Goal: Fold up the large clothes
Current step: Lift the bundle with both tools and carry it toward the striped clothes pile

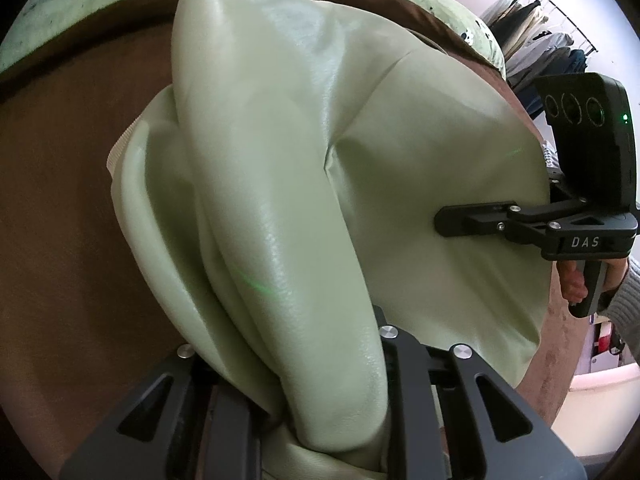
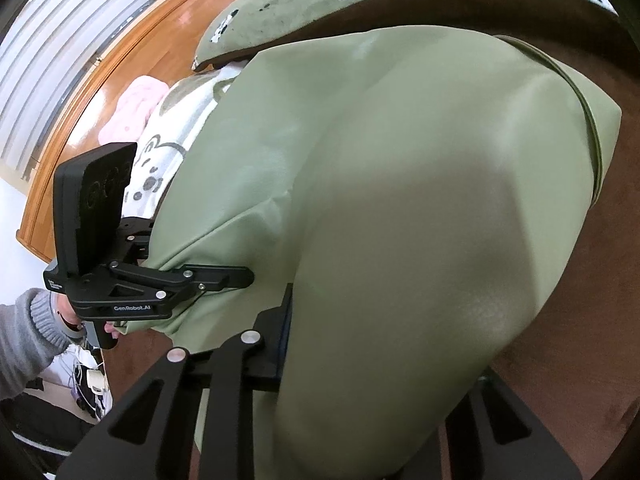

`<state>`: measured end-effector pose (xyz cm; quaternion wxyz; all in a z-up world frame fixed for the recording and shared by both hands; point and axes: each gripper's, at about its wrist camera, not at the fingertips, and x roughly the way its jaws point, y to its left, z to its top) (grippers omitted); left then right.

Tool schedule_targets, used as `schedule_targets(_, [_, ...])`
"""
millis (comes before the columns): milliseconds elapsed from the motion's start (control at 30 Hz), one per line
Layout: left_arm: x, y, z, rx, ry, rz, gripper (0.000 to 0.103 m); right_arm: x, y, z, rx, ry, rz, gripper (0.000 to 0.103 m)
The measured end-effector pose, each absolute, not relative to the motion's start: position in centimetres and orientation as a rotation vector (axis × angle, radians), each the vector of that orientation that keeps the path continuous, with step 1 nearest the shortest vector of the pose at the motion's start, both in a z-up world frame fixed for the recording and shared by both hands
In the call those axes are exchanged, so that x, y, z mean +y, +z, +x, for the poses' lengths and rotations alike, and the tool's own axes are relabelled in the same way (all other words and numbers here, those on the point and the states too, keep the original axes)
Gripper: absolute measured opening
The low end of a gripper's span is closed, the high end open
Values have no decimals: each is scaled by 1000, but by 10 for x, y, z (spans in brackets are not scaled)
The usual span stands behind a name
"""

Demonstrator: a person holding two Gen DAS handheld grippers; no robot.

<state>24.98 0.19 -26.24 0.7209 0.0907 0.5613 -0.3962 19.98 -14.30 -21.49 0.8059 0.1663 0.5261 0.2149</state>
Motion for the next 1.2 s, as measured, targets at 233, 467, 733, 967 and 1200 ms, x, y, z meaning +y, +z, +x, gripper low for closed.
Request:
schedule_targets(233, [-8, -226, 246, 1218, -891, 225, 20, -151, -178, 196, 1104, 458, 345, 24])
schedule_targets(467, [-24, -170, 240, 1208, -893, 268, 20, -156, -121, 184, 1088, 444, 334, 24])
schedule_targets(733, [-42, -97, 223, 1190, -908, 310, 21, -169, -52, 159, 1052, 420, 342, 24])
schedule_targets(967, [-70, -73, 206, 1193, -946, 341, 21, -191, -30, 130, 1043, 371, 374, 24])
schedule_targets(1200, [-111, -68, 198, 1200, -1034, 413, 21, -224, -23, 93, 1028, 289, 403, 24])
